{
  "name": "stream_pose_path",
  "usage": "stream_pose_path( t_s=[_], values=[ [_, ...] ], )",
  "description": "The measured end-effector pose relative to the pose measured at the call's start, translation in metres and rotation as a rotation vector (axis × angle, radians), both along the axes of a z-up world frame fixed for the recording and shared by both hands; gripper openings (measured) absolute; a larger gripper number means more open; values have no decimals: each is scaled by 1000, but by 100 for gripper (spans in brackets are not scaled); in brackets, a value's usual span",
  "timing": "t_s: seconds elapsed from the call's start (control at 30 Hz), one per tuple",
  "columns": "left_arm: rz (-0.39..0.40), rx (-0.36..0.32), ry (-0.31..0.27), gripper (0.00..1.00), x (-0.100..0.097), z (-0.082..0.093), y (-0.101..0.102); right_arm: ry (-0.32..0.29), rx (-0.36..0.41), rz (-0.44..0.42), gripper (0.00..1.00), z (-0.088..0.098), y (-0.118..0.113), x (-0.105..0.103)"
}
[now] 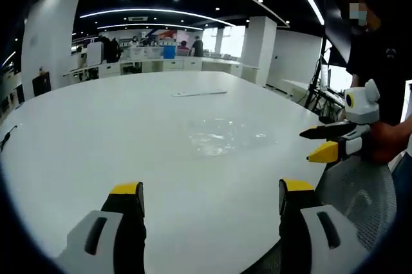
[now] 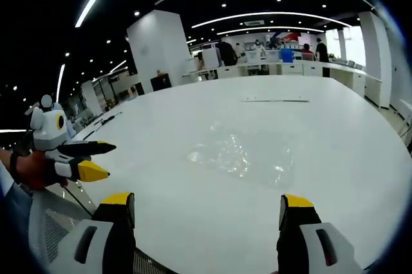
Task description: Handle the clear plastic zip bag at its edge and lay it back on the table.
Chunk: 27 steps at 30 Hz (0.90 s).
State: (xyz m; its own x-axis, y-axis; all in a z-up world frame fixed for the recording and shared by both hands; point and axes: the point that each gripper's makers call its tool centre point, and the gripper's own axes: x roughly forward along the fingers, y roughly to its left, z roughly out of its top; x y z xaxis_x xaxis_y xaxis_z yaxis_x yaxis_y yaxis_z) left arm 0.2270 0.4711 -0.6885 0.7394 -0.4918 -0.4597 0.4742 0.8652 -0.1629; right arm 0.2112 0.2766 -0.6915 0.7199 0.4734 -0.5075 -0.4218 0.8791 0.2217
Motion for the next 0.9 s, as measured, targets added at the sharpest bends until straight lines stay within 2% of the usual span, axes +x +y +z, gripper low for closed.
stream_pose_path(
  t_s=[0.37,0.9],
  values=[
    [6,-3,5,84,1,-4,2,0,4,-8,93,1,-1,0],
    [3,-7,7,82,-1,1,-2,1,8,-15,93,-1,-2,1]
  ],
)
